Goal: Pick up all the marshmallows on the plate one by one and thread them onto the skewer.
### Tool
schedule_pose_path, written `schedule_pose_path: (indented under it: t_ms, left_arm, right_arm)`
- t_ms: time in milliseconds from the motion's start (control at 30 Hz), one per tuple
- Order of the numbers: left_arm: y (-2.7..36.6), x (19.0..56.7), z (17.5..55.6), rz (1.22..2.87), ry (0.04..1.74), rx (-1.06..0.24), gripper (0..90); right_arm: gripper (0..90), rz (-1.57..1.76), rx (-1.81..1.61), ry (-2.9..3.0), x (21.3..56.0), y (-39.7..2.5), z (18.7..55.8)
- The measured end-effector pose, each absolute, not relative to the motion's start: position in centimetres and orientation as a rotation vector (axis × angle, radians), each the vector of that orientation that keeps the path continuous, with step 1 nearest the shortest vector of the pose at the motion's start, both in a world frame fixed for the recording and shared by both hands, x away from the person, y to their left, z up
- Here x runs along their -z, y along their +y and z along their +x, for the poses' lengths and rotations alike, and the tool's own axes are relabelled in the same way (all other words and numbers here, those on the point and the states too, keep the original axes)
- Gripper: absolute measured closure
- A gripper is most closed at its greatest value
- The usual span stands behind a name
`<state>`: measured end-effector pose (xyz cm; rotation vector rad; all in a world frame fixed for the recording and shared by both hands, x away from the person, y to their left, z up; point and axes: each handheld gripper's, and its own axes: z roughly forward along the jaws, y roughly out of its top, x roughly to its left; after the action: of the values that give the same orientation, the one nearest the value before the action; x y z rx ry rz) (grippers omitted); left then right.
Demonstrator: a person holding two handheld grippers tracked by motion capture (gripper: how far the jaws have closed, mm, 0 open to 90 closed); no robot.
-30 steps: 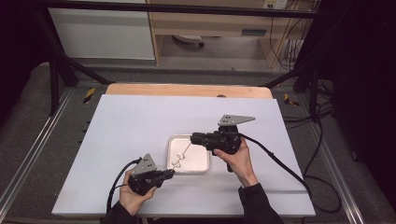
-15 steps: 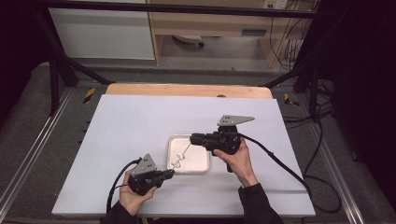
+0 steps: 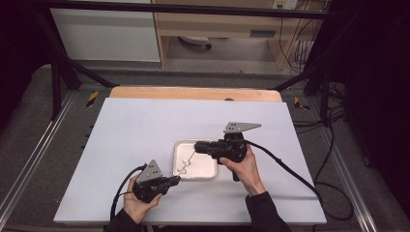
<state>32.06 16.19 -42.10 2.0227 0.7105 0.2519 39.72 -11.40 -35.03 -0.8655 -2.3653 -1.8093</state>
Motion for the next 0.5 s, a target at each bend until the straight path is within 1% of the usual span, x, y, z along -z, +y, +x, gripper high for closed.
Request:
schedule_pose_path:
  t_ms: [500]
  left_arm:
    - [16.04, 42.15, 32.04, 2.037, 0.714, -0.258, 89.0]
  right_arm:
    - [81.2, -0.845, 1.820, -2.324, 35.73, -11.39, 39.26]
